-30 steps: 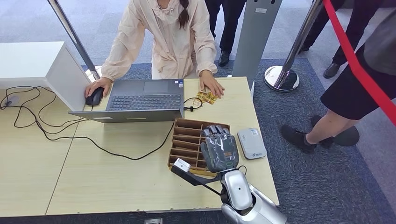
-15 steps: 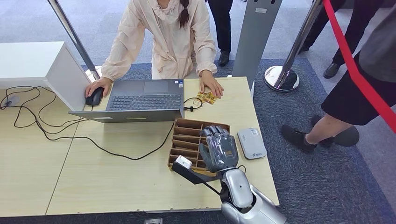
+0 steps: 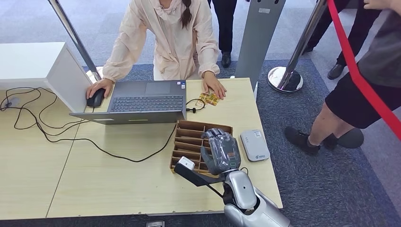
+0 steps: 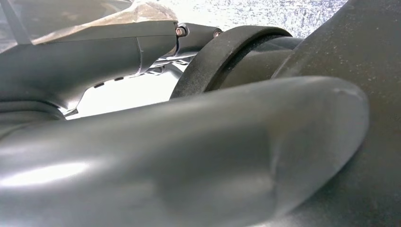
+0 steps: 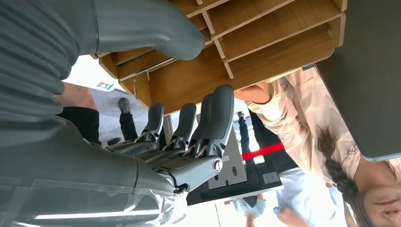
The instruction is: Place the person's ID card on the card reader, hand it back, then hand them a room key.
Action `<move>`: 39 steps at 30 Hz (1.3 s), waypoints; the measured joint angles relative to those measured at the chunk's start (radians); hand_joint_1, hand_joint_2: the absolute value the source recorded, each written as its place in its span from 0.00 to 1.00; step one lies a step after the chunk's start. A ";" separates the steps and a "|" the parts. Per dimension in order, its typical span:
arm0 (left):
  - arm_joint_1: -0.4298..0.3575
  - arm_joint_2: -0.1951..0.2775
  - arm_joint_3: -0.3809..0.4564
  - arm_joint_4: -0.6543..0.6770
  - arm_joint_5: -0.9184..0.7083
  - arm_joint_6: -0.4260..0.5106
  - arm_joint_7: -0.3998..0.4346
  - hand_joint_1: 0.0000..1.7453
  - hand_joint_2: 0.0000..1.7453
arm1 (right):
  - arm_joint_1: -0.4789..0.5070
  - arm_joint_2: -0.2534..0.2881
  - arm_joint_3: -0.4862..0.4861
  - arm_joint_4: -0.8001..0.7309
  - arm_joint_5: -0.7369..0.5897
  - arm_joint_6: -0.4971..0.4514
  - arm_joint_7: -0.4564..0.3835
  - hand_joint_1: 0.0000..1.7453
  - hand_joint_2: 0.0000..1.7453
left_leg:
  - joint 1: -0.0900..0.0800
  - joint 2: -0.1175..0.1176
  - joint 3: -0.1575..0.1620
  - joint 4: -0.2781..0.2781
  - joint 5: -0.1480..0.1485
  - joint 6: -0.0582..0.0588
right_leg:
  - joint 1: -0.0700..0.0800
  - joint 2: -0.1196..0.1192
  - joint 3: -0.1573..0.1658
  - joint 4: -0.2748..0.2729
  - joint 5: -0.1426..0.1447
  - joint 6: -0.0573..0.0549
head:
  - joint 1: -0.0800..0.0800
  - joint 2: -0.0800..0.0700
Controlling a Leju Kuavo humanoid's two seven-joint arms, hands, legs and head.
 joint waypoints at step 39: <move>0.001 0.000 0.003 0.000 0.000 0.003 -0.005 0.00 0.00 | -0.007 0.036 0.011 0.065 0.075 0.002 -0.002 0.44 1.00 | 0.000 0.000 0.000 0.000 0.000 0.000 | 0.000 0.000 0.000 0.000 0.000 0.000 | 0.000 0.000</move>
